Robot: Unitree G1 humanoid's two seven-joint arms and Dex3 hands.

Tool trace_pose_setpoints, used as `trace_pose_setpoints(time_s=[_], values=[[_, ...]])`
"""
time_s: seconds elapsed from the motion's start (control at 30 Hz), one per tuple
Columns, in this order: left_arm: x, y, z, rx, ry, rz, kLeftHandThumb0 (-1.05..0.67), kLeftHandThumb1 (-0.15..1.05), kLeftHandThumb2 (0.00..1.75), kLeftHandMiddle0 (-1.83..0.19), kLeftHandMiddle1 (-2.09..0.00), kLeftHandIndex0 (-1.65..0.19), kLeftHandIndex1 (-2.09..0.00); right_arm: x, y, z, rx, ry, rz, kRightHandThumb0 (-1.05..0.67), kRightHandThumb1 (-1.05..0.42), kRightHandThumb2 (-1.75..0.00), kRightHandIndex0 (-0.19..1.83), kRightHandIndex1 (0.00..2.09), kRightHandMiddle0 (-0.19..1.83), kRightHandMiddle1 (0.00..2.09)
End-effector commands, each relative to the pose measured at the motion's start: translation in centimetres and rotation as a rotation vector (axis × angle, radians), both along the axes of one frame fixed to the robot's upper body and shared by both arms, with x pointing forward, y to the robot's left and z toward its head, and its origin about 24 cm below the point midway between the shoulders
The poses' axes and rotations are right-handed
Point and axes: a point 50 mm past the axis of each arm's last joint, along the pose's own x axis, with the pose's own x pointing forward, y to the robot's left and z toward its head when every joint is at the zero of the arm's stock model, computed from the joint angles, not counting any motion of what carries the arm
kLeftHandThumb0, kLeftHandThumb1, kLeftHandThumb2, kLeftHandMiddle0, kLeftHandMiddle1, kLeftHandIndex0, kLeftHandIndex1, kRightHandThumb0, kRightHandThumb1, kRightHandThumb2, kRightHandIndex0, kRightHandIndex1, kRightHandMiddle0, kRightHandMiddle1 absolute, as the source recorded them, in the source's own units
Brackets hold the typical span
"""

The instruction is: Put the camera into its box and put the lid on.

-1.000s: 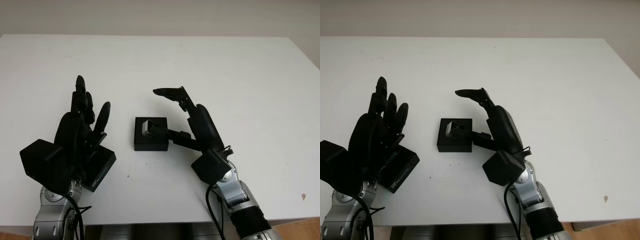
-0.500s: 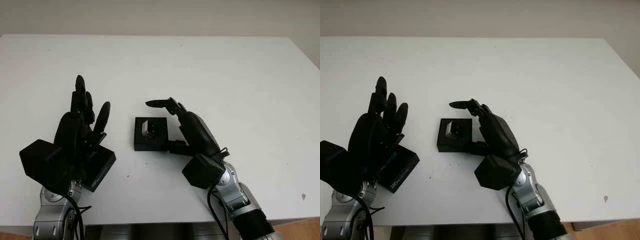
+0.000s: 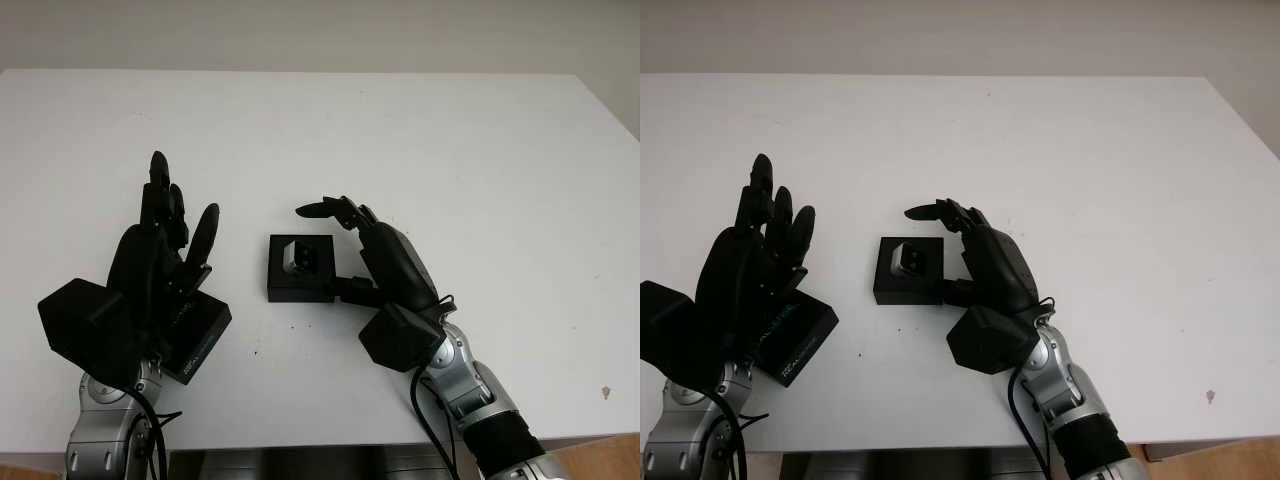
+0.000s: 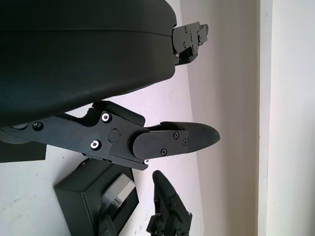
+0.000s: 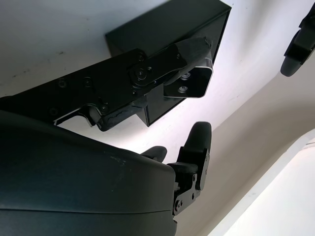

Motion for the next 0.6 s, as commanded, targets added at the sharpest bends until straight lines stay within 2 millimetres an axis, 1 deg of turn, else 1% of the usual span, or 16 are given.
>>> trace_pose_setpoints(time_s=[0.0, 0.13, 0.33, 0.57], values=[[0.04, -0.04, 0.29, 0.001, -0.011, 0.001, -0.52, 1.05, 0.45, 0.19, 0.00, 0.19, 0.00, 0.02, 0.28, 0.04, 0.020, -0.006, 0.006, -0.58, -0.88, -0.05, 0.15, 0.58, 0.24, 1.10], [0.02, -0.08, 0.30, -0.004, -0.010, 0.000, -0.52, 1.05, 0.44, 0.19, 0.00, 0.19, 0.00, 0.12, 0.16, 0.10, 0.046, 0.004, -0.002, -0.57, -0.88, -0.06, 0.15, 0.60, 0.27, 1.14], [0.04, -0.10, 0.30, -0.001, -0.010, 0.003, -0.51, 1.05, 0.45, 0.19, 0.00, 0.19, 0.00, -0.02, 0.09, -0.04, 0.048, 0.009, 0.005, -0.56, -0.88, -0.05, 0.15, 0.61, 0.28, 1.16], [0.00, 0.01, 0.28, -0.001, -0.016, 0.007, -0.53, 1.05, 0.45, 0.19, 0.00, 0.19, 0.00, -0.19, 0.00, -0.10, 0.003, 0.003, 0.024, -0.57, -0.88, -0.05, 0.15, 0.62, 0.28, 1.15]])
